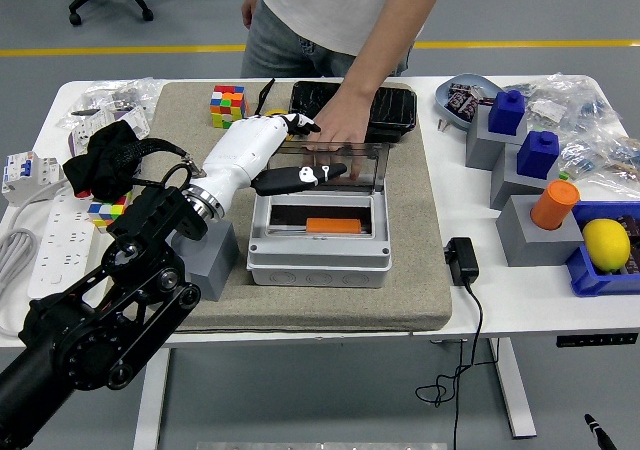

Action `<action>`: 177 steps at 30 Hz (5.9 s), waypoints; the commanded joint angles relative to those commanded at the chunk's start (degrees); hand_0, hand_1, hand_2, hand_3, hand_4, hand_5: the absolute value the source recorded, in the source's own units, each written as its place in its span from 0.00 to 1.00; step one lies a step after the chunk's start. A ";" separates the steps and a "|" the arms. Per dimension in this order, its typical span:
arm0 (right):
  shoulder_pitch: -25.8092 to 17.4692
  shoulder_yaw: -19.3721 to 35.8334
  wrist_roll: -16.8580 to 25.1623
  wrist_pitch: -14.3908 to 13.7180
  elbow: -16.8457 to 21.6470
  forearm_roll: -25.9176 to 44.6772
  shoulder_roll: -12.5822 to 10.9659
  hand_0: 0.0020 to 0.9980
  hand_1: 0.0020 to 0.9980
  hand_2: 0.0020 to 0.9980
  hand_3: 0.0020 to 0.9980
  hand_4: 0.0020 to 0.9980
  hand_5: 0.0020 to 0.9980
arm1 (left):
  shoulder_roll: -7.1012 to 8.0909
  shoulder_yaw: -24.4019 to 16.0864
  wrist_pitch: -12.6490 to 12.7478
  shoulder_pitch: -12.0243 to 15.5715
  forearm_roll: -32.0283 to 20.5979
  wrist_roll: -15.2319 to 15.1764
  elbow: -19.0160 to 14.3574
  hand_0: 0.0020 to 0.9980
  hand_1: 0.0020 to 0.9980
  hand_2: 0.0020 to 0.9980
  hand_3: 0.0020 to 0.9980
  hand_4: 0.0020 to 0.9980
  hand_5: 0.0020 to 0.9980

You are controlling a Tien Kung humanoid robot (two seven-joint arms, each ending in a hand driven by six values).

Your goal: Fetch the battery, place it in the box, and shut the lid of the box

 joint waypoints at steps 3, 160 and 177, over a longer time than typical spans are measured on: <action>0.07 0.10 0.00 0.00 0.00 -0.03 0.00 0.81 0.72 0.73 0.77 1.00 0.99 | 0.16 0.57 -0.41 0.07 -0.11 0.25 -0.16 0.74 0.75 0.74 0.73 1.00 1.00; 1.16 -0.82 8.01 -8.31 0.00 7.70 -1.78 0.90 0.87 0.84 0.88 1.00 1.00 | -2.35 -18.96 6.71 20.67 -46.79 -22.03 -2.12 0.88 0.91 0.86 0.83 1.00 1.00; 2.16 -2.72 5.08 -7.25 0.00 5.19 -2.45 0.90 0.88 0.85 0.89 1.00 1.00 | -1.71 -15.74 7.38 19.91 -45.89 -22.08 -2.37 0.87 0.91 0.85 0.83 1.00 1.00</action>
